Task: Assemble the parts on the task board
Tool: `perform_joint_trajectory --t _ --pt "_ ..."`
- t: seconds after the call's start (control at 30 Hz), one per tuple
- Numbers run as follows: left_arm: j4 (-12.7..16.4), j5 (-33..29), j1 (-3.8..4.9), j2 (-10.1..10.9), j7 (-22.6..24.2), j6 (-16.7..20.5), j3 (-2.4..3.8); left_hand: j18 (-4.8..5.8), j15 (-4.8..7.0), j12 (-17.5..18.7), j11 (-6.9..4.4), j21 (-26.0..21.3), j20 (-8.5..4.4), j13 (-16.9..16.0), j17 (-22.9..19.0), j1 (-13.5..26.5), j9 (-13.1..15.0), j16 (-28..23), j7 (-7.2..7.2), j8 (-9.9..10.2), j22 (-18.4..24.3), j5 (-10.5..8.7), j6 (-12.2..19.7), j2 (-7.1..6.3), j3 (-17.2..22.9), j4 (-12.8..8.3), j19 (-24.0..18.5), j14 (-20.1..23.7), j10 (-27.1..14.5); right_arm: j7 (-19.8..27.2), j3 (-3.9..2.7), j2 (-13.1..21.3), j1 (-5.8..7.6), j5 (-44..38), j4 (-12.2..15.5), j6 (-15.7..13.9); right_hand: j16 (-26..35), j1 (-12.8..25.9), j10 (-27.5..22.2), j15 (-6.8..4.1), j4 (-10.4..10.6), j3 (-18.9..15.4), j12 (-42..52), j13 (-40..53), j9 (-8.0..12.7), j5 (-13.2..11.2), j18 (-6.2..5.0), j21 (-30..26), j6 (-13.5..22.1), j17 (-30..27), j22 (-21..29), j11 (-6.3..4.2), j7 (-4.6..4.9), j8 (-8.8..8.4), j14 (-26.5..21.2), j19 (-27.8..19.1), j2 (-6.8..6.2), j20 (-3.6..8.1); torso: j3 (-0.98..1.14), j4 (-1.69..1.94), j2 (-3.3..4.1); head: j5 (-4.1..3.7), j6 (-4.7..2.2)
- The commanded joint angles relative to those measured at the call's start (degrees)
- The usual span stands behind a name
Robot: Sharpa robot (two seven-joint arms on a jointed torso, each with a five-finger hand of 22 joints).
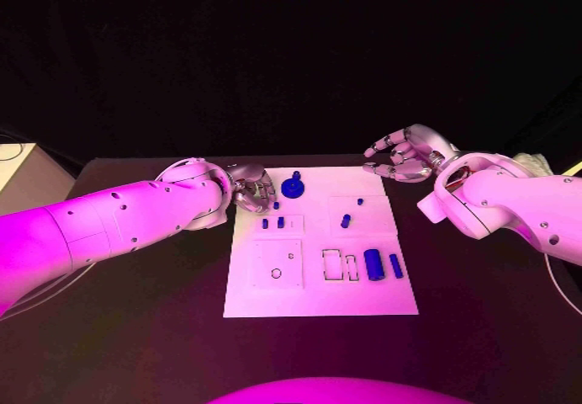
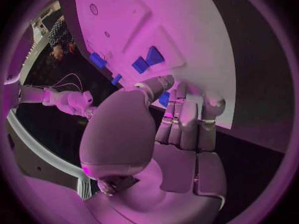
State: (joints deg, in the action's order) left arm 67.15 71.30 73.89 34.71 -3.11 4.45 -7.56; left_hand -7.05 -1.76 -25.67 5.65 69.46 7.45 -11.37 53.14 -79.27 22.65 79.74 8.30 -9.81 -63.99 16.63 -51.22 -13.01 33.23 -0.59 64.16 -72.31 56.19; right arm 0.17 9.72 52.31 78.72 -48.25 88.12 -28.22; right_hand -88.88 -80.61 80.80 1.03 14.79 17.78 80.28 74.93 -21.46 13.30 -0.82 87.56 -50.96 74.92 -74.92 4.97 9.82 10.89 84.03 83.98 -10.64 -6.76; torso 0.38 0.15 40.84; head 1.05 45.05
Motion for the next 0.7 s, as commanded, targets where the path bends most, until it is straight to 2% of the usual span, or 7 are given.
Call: perform_joint_trajectory --t 0.03,0.07,0.13,0.2,0.33,0.6,0.7 --pt "0.5 -2.8 0.03 1.1 1.1 -0.2 0.45 -0.58 -0.23 0.3 0.29 -0.8 0.13 0.0 -1.2 -0.1 -0.1 -0.5 0.49 0.3 0.8 0.04 0.1 0.25 0.3 -0.4 -1.0 1.0 -0.7 0.8 -0.01 0.2 -0.02 -0.9 -0.3 1.6 0.7 -0.3 -4.5 -0.62 -0.2 1.0 -5.0 2.2 -0.1 -0.5 -0.25 -1.8 0.2 11.8 -12.4 -0.30 -0.22 0.37 5.0 4.0 -0.39 0.47 0.00 -0.04 -0.02 -0.31 -0.26" --pt "0.7 -4.3 0.03 1.7 1.6 -0.2 0.72 -1.29 -0.60 0.6 0.76 -3.1 0.41 0.2 -5.8 -0.4 -0.3 -2.2 0.71 0.6 3.4 0.04 0.2 0.29 0.7 -0.7 -4.0 3.9 -1.8 0.8 -0.01 0.3 -0.02 -1.7 -0.4 2.1 3.7 -1.1 -16.0 -0.99 -0.7 2.8 -20.4 -10.7 -0.2 -1.3 -1.68 -7.8 0.1 7.2 -8.7 -0.50 -0.31 0.75 3.5 1.1 -0.88 0.67 0.02 -0.02 -0.04 -0.36 -0.33" --pt "1.0 -6.9 0.03 2.5 2.6 0.0 1.26 -1.54 -0.77 0.6 0.97 -3.8 0.60 0.1 -7.3 -0.9 -0.3 -3.0 0.92 0.7 4.2 0.10 0.2 0.57 1.2 -1.1 -5.0 5.1 -2.4 1.0 0.00 0.4 -0.02 -3.5 -0.6 3.1 7.9 -1.7 -24.1 -1.14 -1.1 5.1 -35.6 -23.5 -0.3 -1.3 -3.05 -14.2 -0.1 1.4 -4.8 -0.72 -0.51 1.13 1.3 -1.9 -1.74 0.94 0.04 -0.05 -0.07 -0.41 -0.39" --pt "1.3 -9.3 0.03 3.2 3.7 0.4 1.66 -1.60 -0.77 0.4 0.99 -3.9 0.64 0.1 -7.5 -1.2 -0.4 -3.0 1.25 0.7 4.2 0.11 0.0 0.75 1.5 -1.4 -5.2 5.2 -2.4 1.1 0.00 0.4 -0.02 -5.4 -0.8 4.0 9.6 -2.5 -24.8 -1.28 -1.4 7.5 -42.2 -29.1 -0.5 -1.2 -3.41 -16.4 -0.4 -0.7 -3.4 -0.84 -0.66 1.51 0.6 -2.6 -2.39 1.06 0.03 -0.07 -0.05 -0.58 -0.58" --pt "2.9 -18.1 0.02 5.4 7.7 1.9 2.51 -2.98 -1.00 -0.1 1.41 -8.0 0.78 0.0 -16.1 -1.5 -0.5 -7.3 2.06 0.7 8.8 0.05 -0.6 1.12 2.2 -2.2 -11.0 10.7 -3.3 0.8 0.10 0.4 -0.09 -12.4 -1.6 7.1 9.4 -2.3 -23.3 -0.92 -3.8 13.1 -57.9 -45.0 -0.8 -2.1 -3.10 -16.0 -1.0 -0.3 -3.7 -0.08 -0.37 1.93 1.7 -1.1 -4.12 0.83 0.01 -0.06 -0.01 -0.86 -0.84" --pt "9.4 -41.1 -0.01 11.0 18.8 2.1 3.23 -3.52 -1.46 -1.5 1.74 -13.4 1.36 -0.3 -22.2 1.5 -0.9 -12.4 2.53 1.4 13.1 -0.24 -0.4 1.20 -0.6 -0.3 -14.3 14.0 -4.3 -3.5 0.26 -0.3 -1.41 -32.0 -2.7 9.7 9.0 -1.0 -20.4 -0.76 -7.0 14.9 -64.2 -53.8 -1.2 -3.3 -2.83 -14.7 -2.5 -0.1 -4.7 -0.09 -1.03 2.48 2.4 -0.1 -4.34 1.05 0.07 -0.01 0.01 -2.21 -1.65" --pt "12.3 -48.6 -0.02 13.1 22.1 1.1 3.32 -3.53 -1.51 -1.8 1.73 -14.6 1.47 -0.3 -22.6 2.1 -0.9 -12.9 2.47 1.5 14.0 -0.24 -0.5 1.21 -1.7 0.5 -14.1 14.2 -4.5 -5.6 0.30 -0.7 -1.94 -37.5 -2.9 9.9 9.1 -0.5 -19.1 -0.90 -7.7 15.8 -65.0 -55.6 -1.2 -6.2 -2.72 -14.2 -3.1 -0.2 -5.0 -0.28 -1.25 2.53 2.6 0.2 -4.30 1.26 -0.01 0.04 0.02 -2.69 -1.80"
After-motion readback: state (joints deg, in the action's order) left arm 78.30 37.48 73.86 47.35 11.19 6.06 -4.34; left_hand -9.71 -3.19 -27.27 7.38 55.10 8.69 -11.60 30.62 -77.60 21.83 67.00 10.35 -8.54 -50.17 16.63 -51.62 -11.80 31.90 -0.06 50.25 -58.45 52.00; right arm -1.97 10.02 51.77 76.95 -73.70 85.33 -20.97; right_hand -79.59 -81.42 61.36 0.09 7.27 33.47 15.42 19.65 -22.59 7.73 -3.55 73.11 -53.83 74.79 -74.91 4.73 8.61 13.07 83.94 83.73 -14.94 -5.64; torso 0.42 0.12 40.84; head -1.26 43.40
